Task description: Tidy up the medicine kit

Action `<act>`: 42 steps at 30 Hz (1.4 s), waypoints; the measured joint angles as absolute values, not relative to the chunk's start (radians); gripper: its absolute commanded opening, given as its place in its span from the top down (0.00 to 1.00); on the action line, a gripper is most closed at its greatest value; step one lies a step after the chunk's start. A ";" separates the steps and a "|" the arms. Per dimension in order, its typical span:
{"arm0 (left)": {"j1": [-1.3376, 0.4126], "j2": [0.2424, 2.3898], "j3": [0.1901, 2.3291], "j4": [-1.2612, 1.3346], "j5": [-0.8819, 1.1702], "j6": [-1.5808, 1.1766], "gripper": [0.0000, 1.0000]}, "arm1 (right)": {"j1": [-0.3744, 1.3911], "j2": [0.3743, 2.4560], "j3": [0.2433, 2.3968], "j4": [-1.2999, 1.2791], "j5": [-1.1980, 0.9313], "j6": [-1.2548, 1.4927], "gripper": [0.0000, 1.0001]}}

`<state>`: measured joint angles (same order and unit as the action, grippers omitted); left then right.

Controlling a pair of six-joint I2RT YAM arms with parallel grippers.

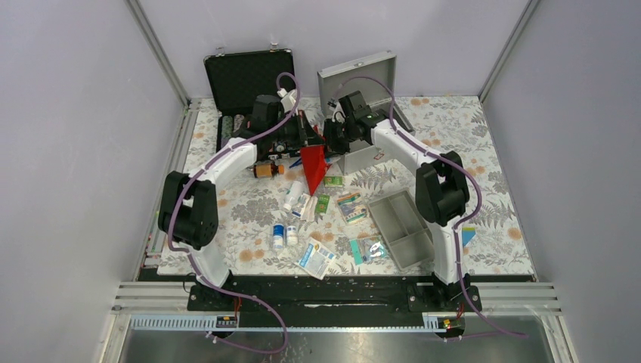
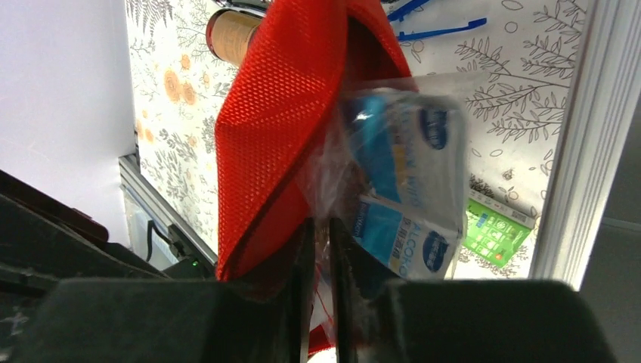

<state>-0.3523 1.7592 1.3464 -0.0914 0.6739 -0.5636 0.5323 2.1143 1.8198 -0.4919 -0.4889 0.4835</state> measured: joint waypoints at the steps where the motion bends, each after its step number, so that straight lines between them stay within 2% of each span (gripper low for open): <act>1: -0.352 1.761 1.346 -0.088 0.680 -0.567 1.00 | 0.531 2.114 1.817 -0.492 -0.491 0.477 0.68; 6: -0.342 1.760 1.346 -0.083 0.694 -0.544 1.00 | 0.521 2.114 1.814 -0.505 -0.486 0.418 0.41; 9: -0.332 1.748 1.340 -0.107 0.702 -0.499 1.00 | 0.514 2.108 1.813 -0.527 -0.488 0.366 0.35; 13: -0.324 1.718 1.331 -0.141 0.730 -0.451 1.00 | 0.496 2.043 1.790 -0.546 -0.514 0.310 0.31; 16: -0.309 1.708 1.331 -0.136 0.727 -0.428 1.00 | 0.477 1.950 1.771 -0.553 -0.575 0.273 0.33; 20: -0.287 1.708 1.326 -0.141 0.719 -0.417 1.00 | 0.479 1.815 1.745 -0.547 -0.631 0.241 0.45; 24: -0.287 1.708 1.322 -0.141 0.719 -0.414 1.00 | 0.476 1.744 1.708 -0.550 -0.590 0.233 0.53; 30: -0.288 1.701 1.311 -0.148 0.719 -0.408 1.00 | 0.470 1.764 1.676 -0.609 -0.429 0.232 0.50; 42: -0.291 1.673 1.282 -0.148 0.719 -0.411 1.00 | 0.469 1.941 1.685 -0.640 -0.405 0.270 0.49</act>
